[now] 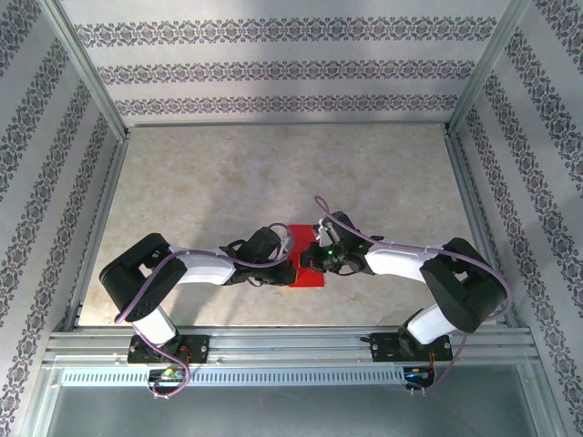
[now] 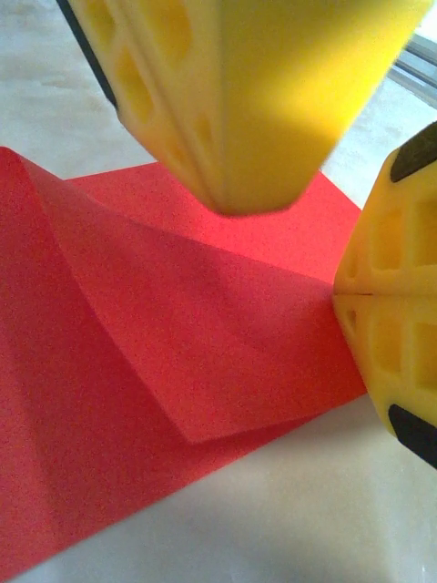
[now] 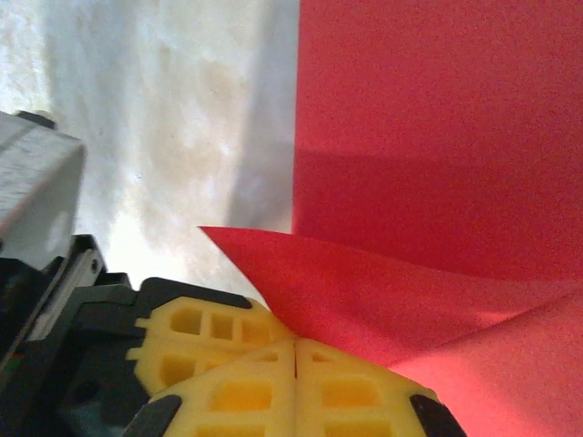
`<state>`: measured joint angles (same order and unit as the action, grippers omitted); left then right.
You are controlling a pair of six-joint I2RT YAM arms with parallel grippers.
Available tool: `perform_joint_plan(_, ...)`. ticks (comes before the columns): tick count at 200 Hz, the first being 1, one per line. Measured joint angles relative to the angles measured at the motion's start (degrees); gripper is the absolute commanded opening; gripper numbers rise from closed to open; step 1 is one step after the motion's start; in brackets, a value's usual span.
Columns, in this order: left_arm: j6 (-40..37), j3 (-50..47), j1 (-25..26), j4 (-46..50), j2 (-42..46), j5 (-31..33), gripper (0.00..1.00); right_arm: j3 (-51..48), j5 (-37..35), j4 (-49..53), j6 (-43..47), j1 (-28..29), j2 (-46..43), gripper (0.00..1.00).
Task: Fold a paper plane with a square sheet of paper (fold left side to right side)
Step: Fold the triangle a second time at the center of the table.
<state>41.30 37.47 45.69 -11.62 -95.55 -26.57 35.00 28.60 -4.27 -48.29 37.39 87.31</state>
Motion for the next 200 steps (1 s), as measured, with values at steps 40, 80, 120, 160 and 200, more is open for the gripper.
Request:
perform_joint_plan(40,0.0,0.1,0.0,0.0,0.0,0.0,0.03,0.0,-1.1,-0.6,0.0,0.0,2.5,0.00)
perform_joint_plan(80,0.2,0.1,0.0,0.0,0.0,0.0,0.02,0.0,-2.1,-0.7,0.3,0.0,4.3,0.00)
perform_joint_plan(120,0.8,0.1,0.0,0.1,0.0,0.0,0.02,0.0,-2.2,-0.8,0.7,-0.2,4.5,0.00)
perform_joint_plan(160,1.3,0.1,0.0,0.1,-0.1,0.1,0.02,0.0,-2.0,-0.7,2.0,-1.0,4.5,0.00)
perform_joint_plan(200,1.5,0.1,0.0,0.0,-0.1,0.1,0.02,0.0,-1.4,-0.2,3.5,-2.9,4.5,0.00)
